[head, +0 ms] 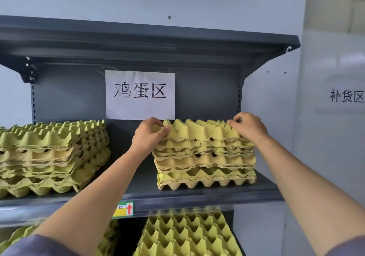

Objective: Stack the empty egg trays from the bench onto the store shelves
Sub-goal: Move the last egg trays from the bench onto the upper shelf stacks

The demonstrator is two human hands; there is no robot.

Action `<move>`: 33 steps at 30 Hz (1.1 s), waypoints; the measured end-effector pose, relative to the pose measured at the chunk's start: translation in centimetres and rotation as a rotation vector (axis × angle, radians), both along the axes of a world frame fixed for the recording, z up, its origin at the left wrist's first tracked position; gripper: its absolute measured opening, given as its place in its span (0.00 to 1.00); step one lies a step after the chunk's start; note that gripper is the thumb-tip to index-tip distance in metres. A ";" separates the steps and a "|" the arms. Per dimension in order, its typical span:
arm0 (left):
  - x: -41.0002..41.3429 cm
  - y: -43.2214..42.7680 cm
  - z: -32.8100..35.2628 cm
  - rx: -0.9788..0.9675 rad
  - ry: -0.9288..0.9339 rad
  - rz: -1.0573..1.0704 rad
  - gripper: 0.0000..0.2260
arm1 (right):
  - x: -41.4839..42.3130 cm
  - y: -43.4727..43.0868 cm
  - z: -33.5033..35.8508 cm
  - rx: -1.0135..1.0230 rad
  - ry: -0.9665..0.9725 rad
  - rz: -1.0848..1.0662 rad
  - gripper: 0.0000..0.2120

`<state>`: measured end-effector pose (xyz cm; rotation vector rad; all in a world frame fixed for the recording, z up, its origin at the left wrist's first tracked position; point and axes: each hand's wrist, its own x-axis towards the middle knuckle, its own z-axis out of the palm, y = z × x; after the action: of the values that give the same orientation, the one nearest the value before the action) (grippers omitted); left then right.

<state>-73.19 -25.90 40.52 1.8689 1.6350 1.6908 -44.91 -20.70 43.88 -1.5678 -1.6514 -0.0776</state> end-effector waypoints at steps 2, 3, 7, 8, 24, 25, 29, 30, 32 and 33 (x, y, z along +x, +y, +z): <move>0.0 0.0 -0.7 -0.002 0.038 0.048 0.13 | 0.5 0.4 -0.9 -0.035 -0.005 0.009 0.18; 0.1 -0.1 -0.8 -0.006 0.048 0.059 0.13 | 0.6 0.4 -1.2 -0.023 0.001 0.017 0.18; 1.0 -0.2 -1.1 0.020 -0.029 -0.026 0.14 | 0.9 0.0 -1.8 0.031 0.081 0.109 0.23; 1.2 -0.2 -1.3 0.030 -0.056 -0.035 0.17 | 1.1 -0.1 -1.9 0.029 0.131 0.127 0.24; 2.5 -0.1 -4.0 -0.063 -0.324 -0.051 0.24 | 1.7 -0.2 -6.0 0.021 0.565 0.229 0.21; 2.6 -0.1 -4.0 -0.060 -0.327 -0.045 0.23 | 1.7 -0.1 -6.0 0.039 0.576 0.223 0.18; 2.9 0.0 -3.8 -0.046 -0.333 -0.057 0.20 | 1.8 0.5 -6.0 0.109 0.585 0.188 0.13; 2.9 0.1 -3.8 -0.040 -0.321 -0.057 0.19 | 1.9 0.5 -6.1 0.117 0.590 0.181 0.13; 3.1 0.2 -4.0 -0.036 -0.289 -0.057 0.18 | 2.1 0.7 -6.3 0.124 0.593 0.168 0.13; 3.2 0.3 -4.1 -0.039 -0.273 -0.058 0.18 | 2.3 0.9 -6.5 0.127 0.588 0.165 0.13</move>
<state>-70.04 -25.64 36.39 1.5699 1.4802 1.7838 -42.65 -19.84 37.42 -1.2005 -1.2691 0.3304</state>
